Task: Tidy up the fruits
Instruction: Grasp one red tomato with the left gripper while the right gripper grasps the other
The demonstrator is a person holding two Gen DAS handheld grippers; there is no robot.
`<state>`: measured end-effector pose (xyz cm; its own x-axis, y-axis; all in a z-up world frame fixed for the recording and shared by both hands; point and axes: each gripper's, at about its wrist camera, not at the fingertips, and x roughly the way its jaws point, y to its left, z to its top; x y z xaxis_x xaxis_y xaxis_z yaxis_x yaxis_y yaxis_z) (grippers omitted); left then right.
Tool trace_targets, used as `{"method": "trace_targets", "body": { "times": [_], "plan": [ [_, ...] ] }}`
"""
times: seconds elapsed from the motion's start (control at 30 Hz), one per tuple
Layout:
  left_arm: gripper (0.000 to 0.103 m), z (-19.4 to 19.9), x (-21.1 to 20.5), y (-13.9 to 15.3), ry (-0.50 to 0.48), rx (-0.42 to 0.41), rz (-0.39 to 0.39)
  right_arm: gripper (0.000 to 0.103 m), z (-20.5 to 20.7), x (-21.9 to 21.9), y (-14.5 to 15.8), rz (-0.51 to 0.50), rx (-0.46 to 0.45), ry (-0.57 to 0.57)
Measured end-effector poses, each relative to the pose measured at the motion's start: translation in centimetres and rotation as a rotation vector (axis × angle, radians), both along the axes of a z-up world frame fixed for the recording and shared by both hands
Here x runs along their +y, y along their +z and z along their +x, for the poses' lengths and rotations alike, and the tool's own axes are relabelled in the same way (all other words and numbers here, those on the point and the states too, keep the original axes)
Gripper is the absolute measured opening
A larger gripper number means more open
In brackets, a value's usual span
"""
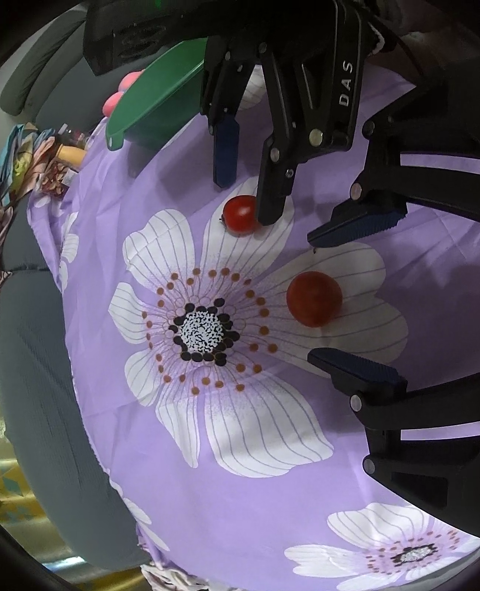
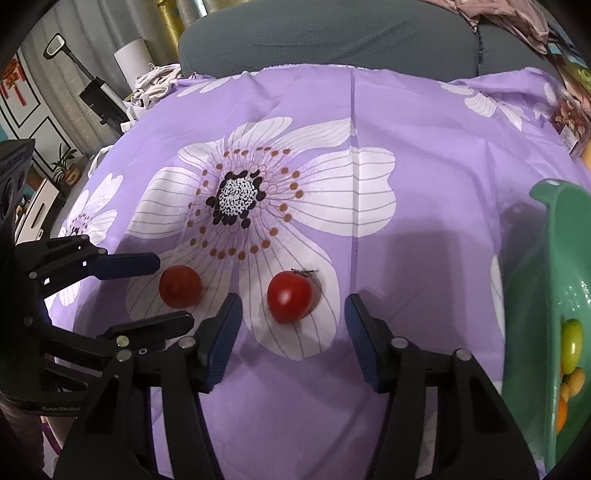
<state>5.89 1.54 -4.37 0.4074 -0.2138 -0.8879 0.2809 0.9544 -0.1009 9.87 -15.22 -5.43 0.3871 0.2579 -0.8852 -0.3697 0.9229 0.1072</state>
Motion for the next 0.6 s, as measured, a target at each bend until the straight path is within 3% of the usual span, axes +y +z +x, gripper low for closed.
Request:
{"method": "trace_targets", "body": {
  "times": [0.37,0.43,0.6],
  "plan": [
    [0.041,1.0,-0.3,-0.8,0.002,0.017,0.002,0.039,0.8,0.5,-0.8,-0.011,0.000,0.015],
    [0.034,1.1,-0.4,-0.9,0.001,0.018,0.006,0.036,0.9,0.6,-0.8,-0.015,-0.003,0.020],
    [0.033,1.2,-0.3,-1.0,0.000,0.017,-0.002,0.028,0.9,0.7,-0.9,-0.017,-0.005,0.026]
  ]
}}
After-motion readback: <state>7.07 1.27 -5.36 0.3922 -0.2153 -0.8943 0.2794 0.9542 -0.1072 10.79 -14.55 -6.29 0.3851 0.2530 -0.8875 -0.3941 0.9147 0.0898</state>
